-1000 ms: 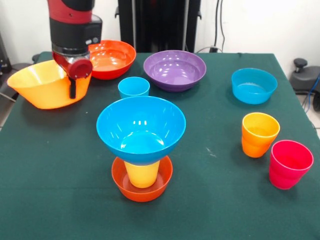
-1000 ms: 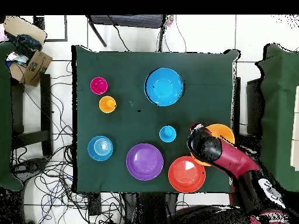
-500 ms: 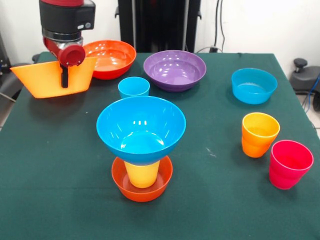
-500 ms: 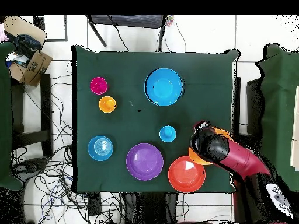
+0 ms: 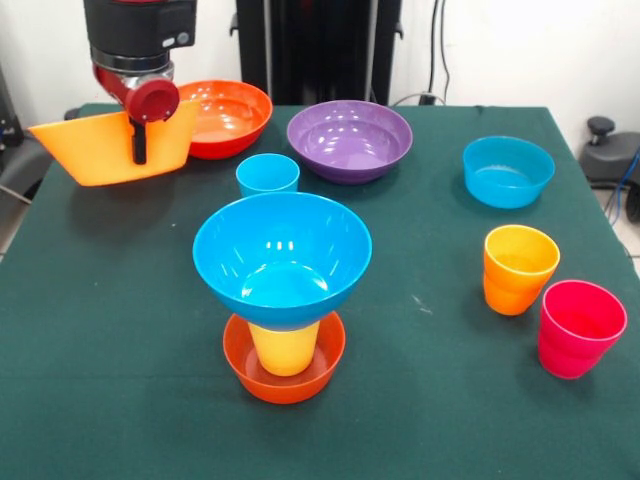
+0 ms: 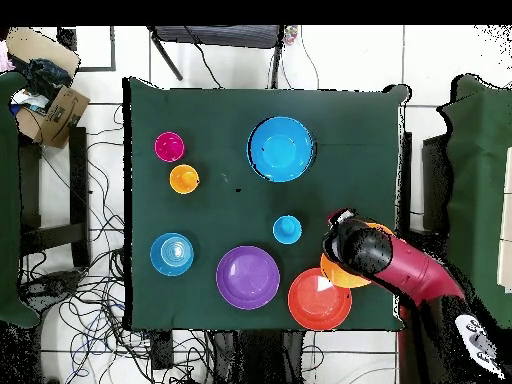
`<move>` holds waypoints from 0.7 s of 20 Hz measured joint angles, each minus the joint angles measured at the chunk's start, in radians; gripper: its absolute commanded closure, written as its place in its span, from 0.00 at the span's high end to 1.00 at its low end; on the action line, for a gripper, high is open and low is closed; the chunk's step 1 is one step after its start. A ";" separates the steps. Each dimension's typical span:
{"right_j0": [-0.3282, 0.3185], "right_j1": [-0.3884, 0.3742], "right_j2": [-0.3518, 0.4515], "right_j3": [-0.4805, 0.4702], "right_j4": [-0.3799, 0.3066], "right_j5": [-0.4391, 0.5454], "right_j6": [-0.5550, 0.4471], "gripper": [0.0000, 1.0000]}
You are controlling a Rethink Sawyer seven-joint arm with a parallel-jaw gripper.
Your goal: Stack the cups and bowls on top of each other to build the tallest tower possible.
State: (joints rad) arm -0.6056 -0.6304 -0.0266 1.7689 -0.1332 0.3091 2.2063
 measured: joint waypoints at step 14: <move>0.009 -0.069 0.000 -0.035 -0.001 0.179 0.000 0.00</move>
State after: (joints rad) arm -0.5970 -0.6991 -0.0268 1.7342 -0.1341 0.4876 2.2063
